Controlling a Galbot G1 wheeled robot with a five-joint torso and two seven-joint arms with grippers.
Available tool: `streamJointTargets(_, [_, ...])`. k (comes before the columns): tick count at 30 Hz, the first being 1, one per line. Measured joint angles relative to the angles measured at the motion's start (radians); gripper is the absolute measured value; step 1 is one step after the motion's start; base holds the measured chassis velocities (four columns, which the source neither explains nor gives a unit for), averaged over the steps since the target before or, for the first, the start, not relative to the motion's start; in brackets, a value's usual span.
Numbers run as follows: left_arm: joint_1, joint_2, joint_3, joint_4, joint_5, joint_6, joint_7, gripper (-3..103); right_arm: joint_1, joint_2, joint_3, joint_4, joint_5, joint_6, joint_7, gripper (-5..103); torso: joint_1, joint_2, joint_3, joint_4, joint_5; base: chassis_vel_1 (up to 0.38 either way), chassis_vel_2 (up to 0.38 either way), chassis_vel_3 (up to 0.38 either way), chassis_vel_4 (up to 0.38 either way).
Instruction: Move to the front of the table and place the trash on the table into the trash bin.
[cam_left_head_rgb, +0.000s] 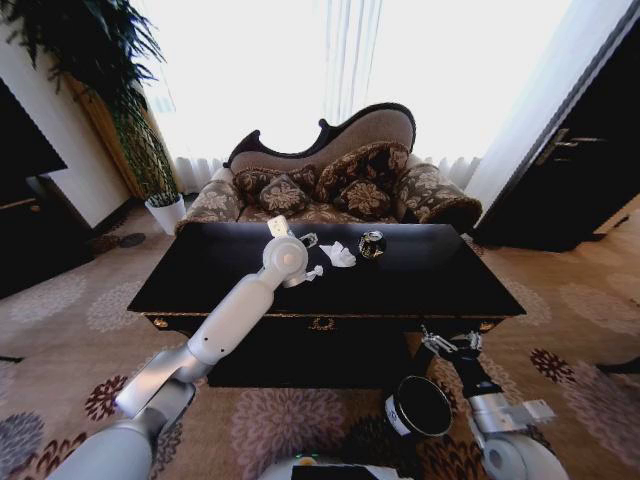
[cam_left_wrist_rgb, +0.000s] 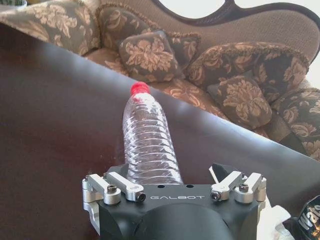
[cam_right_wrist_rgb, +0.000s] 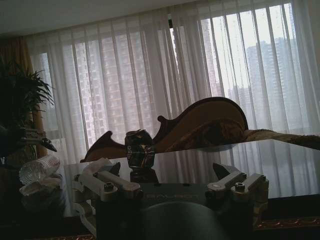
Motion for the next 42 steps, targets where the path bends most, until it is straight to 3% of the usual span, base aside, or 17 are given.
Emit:
streamJointTargets(9, [0.013,-0.020,-0.004,0.015,-0.026,-0.002,0.003,98,-0.001,0.002,0.003,-0.002,0.002,0.001,0.001,100,0.000,0.000,0.000,-0.0001,0.0002,0.000,0.000,0.000,0.000])
streamJointTargets(19, [0.039,-0.024,-0.024,0.025,-0.053,-0.008,0.008,93,-0.009,0.003,0.004,-0.004,0.003,0.005,0.002,100,0.000,0.000,0.000,-0.0001,0.0001,0.000,0.000,0.000,0.000])
streamJointTargets(22, [0.039,-0.009,-0.024,0.007,-0.052,-0.010,0.013,84,-0.011,0.004,0.005,-0.006,0.003,0.006,0.002,100,0.000,0.000,0.000,0.0000,0.0001,0.000,0.000,0.000,0.000])
streamJointTargets(30, [0.050,0.028,-0.023,-0.032,-0.051,-0.024,0.019,81,-0.007,0.004,0.000,-0.006,0.003,0.006,0.003,100,0.000,0.000,0.000,0.0000,0.0001,0.000,0.000,0.000,0.000])
streamJointTargets(34, [0.061,0.040,-0.023,-0.038,-0.052,-0.028,0.028,66,-0.008,0.003,0.001,-0.006,0.005,0.006,0.004,100,0.000,0.000,0.000,0.0000,0.0000,0.000,0.000,0.000,0.000])
streamJointTargets(42, [0.083,0.069,-0.021,-0.078,-0.054,-0.030,0.035,44,-0.013,0.006,0.005,-0.003,0.009,0.007,0.010,100,0.000,0.000,0.000,-0.0002,0.0000,0.000,0.000,0.000,0.000])
